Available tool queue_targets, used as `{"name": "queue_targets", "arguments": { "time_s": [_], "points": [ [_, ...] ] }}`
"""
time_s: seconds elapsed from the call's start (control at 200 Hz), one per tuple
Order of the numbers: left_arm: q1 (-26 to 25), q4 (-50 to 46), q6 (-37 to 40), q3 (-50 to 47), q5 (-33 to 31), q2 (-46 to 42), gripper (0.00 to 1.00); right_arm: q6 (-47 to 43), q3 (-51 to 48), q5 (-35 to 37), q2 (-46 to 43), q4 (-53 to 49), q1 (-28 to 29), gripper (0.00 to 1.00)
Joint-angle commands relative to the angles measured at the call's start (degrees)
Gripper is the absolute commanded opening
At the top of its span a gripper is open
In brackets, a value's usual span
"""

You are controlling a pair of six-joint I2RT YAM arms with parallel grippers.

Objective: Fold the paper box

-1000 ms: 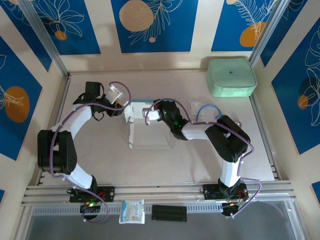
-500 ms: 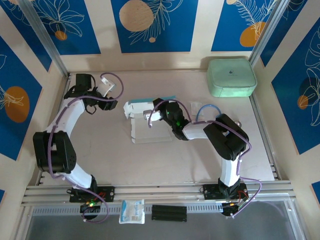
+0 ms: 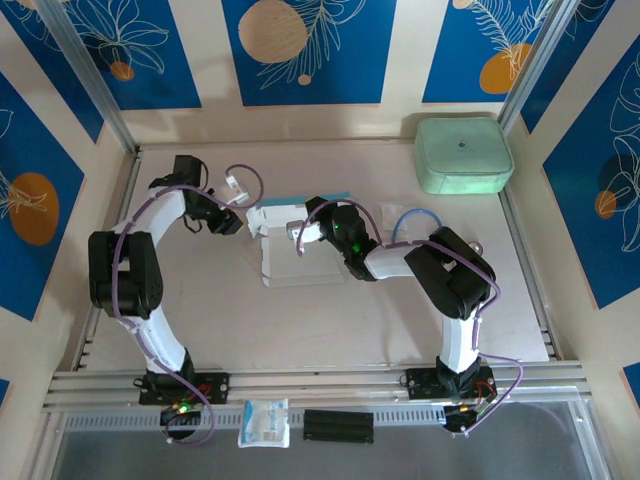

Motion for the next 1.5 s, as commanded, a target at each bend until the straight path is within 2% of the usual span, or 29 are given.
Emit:
{"name": "queue_targets", "arguments": {
  "time_s": [0.0, 0.1, 0.19, 0.27, 0.365, 0.455, 0.605, 0.91, 1.015, 1.081, 1.171, 1.416, 1.496],
  "points": [
    [-1.5, 0.6, 1.1, 0.6, 4.8, 1.3, 0.41, -0.1, 0.1, -1.5, -0.1, -0.3, 0.0, 0.00],
    [-2.6, 1.3, 0.9, 0.5, 4.4, 1.7, 0.33, 0.2, 0.2, -1.6, -0.2, -0.6, 0.1, 0.00],
    [-3.1, 1.2, 0.6, 0.5, 6.4, 1.4, 0.28, 0.5, 0.4, -1.6, -0.1, -0.7, 0.2, 0.00],
    [-3.5, 1.4, -0.6, 0.4, 9.2, 1.0, 0.26, 0.8, 0.6, -1.5, 0.1, -0.7, 0.2, 0.00],
    [-4.3, 2.6, -3.5, 0.5, 9.8, 0.8, 0.21, 0.9, 0.6, -1.5, 0.1, -0.7, 0.2, 0.00],
    [-5.4, 4.1, -6.6, 0.5, 10.5, 0.6, 0.21, 1.2, 0.7, -1.3, 0.1, -0.7, 0.2, 0.00],
    [-7.0, 8.2, -9.7, -1.6, 9.6, -0.4, 0.21, 1.4, 0.4, -1.3, -0.3, -0.8, 0.3, 0.00],
    [-9.6, 17.0, -18.6, -2.4, -0.8, 2.0, 0.26, 1.7, 0.0, -1.4, -0.4, -0.9, 0.9, 0.00],
    [-9.6, 15.7, -15.3, -2.4, -2.2, 3.1, 0.34, 1.6, -0.1, -1.3, -0.6, -1.2, 1.1, 0.00],
    [-9.4, 12.3, -11.6, -1.9, -2.9, 3.2, 0.35, 1.7, -0.2, -1.4, -0.9, -1.6, 1.1, 0.00],
    [-8.2, 11.1, -10.3, -2.5, -1.9, 1.9, 0.36, 2.0, -0.2, -1.5, -1.5, -2.7, 0.9, 0.00],
    [-6.6, 16.1, -14.4, -4.9, 9.2, -1.0, 0.37, 2.5, -0.3, -1.6, -0.9, -2.3, 1.0, 0.00],
    [-6.5, 16.2, -15.8, -4.8, 9.2, -0.8, 0.39, 2.6, -0.4, -1.5, -0.9, -2.4, 1.1, 0.00]
  ]
}}
